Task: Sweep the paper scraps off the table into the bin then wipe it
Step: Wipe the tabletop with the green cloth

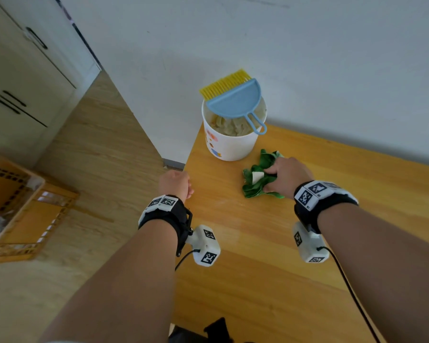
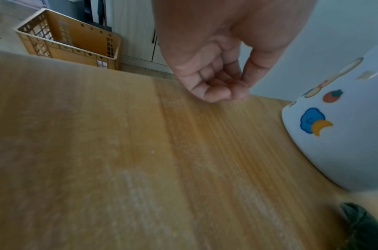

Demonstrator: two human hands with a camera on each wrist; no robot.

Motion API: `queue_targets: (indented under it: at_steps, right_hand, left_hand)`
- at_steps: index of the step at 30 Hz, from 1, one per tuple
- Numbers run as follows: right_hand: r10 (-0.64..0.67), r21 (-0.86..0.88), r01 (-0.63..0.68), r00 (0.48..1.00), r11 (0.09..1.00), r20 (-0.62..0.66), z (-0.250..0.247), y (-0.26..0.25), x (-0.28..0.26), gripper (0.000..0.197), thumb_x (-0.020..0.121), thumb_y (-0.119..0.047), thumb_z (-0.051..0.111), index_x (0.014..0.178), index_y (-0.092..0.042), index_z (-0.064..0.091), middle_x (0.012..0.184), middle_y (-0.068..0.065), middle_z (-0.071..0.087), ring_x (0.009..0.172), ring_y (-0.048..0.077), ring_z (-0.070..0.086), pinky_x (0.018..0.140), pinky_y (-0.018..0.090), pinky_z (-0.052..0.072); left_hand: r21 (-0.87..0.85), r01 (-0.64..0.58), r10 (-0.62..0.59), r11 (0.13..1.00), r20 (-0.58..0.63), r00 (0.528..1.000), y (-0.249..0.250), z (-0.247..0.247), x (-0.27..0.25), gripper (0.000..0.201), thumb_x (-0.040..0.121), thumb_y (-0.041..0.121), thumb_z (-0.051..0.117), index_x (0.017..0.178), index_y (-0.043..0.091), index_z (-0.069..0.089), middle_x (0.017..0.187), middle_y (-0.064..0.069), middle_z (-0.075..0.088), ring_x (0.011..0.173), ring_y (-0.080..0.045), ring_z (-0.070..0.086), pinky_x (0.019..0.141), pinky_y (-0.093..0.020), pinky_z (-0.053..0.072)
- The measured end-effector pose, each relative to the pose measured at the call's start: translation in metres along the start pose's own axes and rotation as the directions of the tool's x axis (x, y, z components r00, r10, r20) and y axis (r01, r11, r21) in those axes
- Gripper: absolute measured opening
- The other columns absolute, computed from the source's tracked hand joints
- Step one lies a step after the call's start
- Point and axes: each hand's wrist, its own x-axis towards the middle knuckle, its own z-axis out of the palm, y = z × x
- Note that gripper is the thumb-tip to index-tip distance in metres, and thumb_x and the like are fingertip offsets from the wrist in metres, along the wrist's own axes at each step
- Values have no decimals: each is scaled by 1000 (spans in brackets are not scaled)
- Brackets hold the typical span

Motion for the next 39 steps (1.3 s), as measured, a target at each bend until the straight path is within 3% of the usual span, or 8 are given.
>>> queue_targets:
  at_steps: [4, 8, 13, 18, 23, 27, 31, 39]
  right_hand:
    - [-76, -81, 79, 996, 994, 43, 12, -8, -19, 51, 79, -42, 71, 128, -36, 60, 116, 3, 55, 105, 23, 50, 73, 32, 43]
    - [-246, -235, 264, 964, 935, 104, 26, -16, -52, 35, 89, -28, 56, 122, -34, 65, 113, -2, 57, 112, 24, 44, 79, 35, 48]
    - [-358, -233, 430, 886, 872, 295, 27, -24, -77, 43, 86, -13, 58, 126, -28, 65, 119, -5, 61, 106, 21, 56, 70, 28, 44]
    - [-381, 22, 381, 924, 924, 34, 1, -41, -63, 46, 84, -15, 64, 130, -22, 61, 123, 4, 56, 113, 25, 51, 81, 28, 37]
    - [-458, -21, 458, 886, 889, -76, -8, -87, -24, 48, 88, -14, 62, 135, -18, 56, 122, 10, 53, 114, 30, 51, 93, 36, 43]
    - [-438, -113, 431, 898, 895, -37, 11, -122, 5, 48, 92, -21, 59, 139, -20, 50, 134, 12, 47, 122, 34, 44, 102, 42, 40]
    - [-430, -205, 422, 903, 883, 9, 32, -132, 9, 43, 91, -17, 57, 134, -25, 57, 139, 10, 47, 128, 33, 41, 107, 40, 35]
    - [-419, -153, 440, 895, 885, 152, 32, -114, -18, 41, 86, -14, 65, 123, -31, 66, 127, 2, 55, 120, 27, 45, 96, 39, 45]
  left_hand:
    - [-14, -27, 24, 1000, -158, 987, -14, -6, -13, 11, 93, 5, 50, 93, 6, 61, 62, -4, 55, 49, -15, 52, 45, -24, 42]
    - [-47, -36, 26, 998, -188, 982, -28, -12, -33, 28, 94, 5, 49, 67, 15, 51, 62, -6, 50, 50, -16, 48, 41, -20, 40]
    - [-88, 24, -45, 996, -237, 970, -47, -26, -56, 26, 92, 7, 52, 66, 9, 51, 60, -7, 54, 52, -19, 54, 45, -25, 42]
    - [-102, 116, -139, 988, -263, 955, -66, -42, -61, 33, 92, 12, 54, 59, 7, 51, 60, -7, 57, 51, -19, 52, 60, -30, 46]
    - [-1, 135, -127, 991, -356, 926, -85, -48, -49, 28, 90, 16, 57, 62, 21, 56, 74, -10, 65, 66, -27, 61, 66, -36, 55]
    - [-83, 140, -158, 987, -294, 943, -80, -57, -48, 9, 88, 18, 71, 80, 18, 67, 72, -3, 66, 62, -16, 65, 68, -34, 61]
    - [-211, 201, -237, 957, -163, 958, -77, -68, -43, 18, 88, 10, 70, 72, 12, 62, 68, -7, 60, 62, -12, 59, 70, -29, 60]
    - [-222, 265, -292, 938, -101, 951, -80, -68, -35, 16, 87, 11, 72, 73, 15, 67, 69, -5, 61, 65, -13, 61, 77, -31, 60]
